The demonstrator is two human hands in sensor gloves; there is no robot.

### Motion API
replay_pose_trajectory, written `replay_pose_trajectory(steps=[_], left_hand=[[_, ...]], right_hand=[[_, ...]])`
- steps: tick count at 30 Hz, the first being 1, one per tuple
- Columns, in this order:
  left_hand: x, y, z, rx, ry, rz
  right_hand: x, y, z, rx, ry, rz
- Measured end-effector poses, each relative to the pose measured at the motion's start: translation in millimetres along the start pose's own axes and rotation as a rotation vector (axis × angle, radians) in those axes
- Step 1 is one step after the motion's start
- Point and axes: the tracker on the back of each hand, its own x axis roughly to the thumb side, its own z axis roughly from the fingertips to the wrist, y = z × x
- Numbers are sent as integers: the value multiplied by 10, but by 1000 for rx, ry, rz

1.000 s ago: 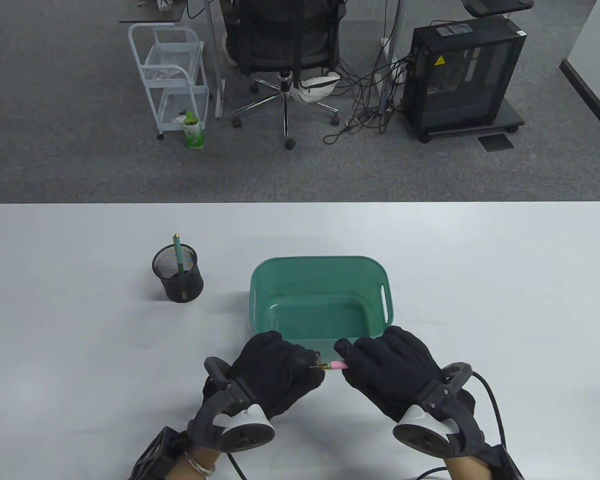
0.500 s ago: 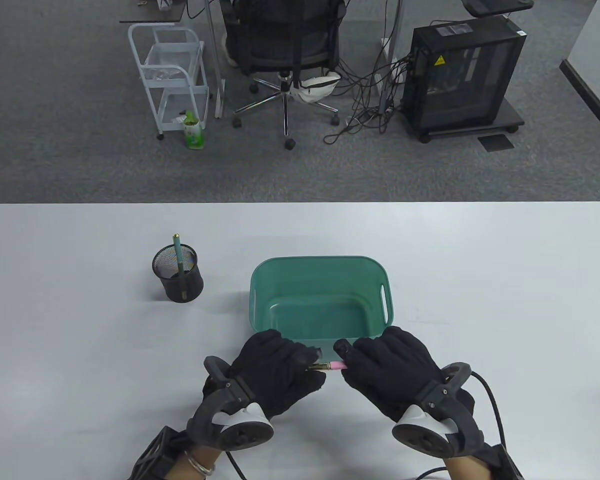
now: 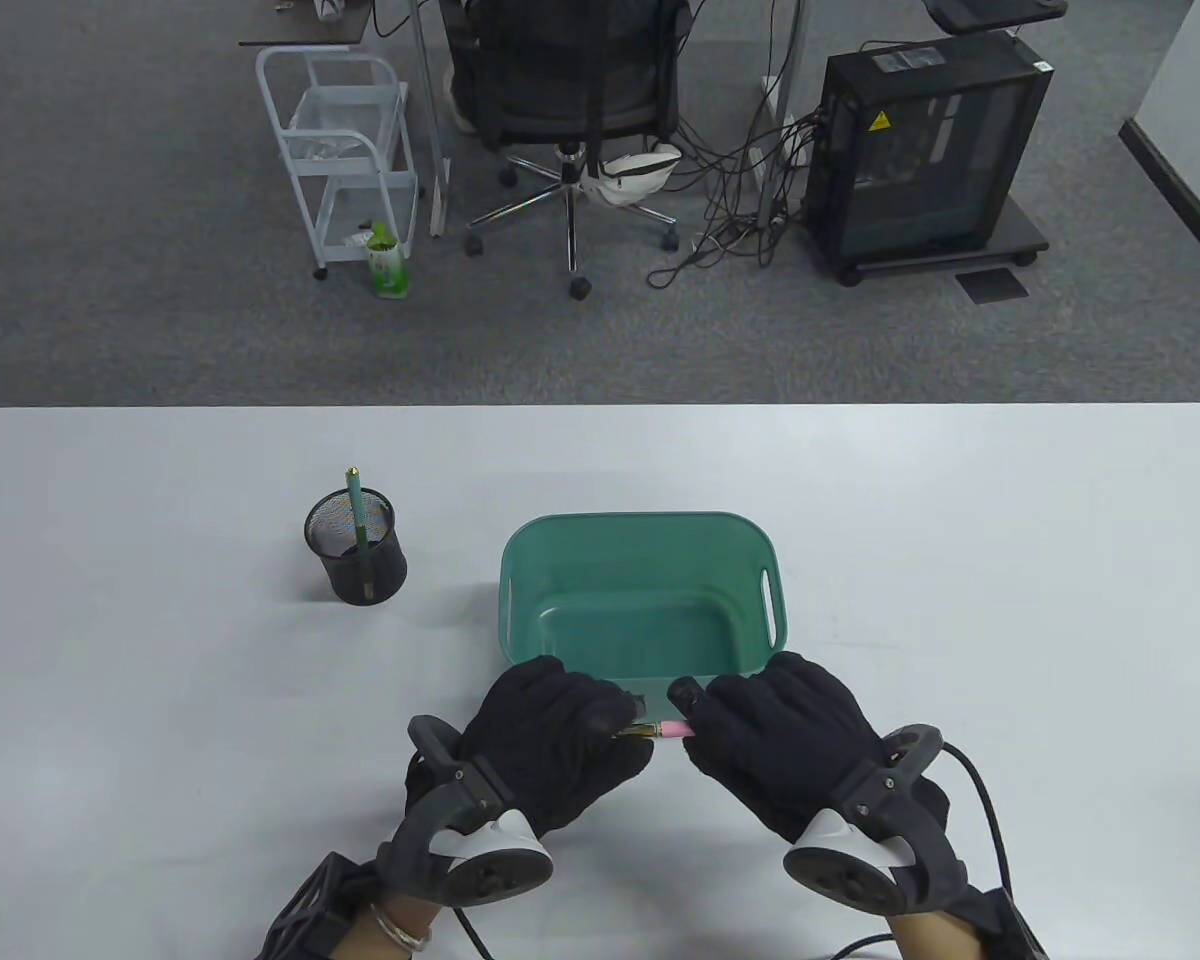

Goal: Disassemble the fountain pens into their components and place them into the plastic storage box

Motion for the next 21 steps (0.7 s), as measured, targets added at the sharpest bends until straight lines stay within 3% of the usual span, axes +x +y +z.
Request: replay_pose_trajectory(steps=[21], left_hand=[[-17,-13,-5,4,0,25]], right_hand=[[5,14,0,6,-5,0]])
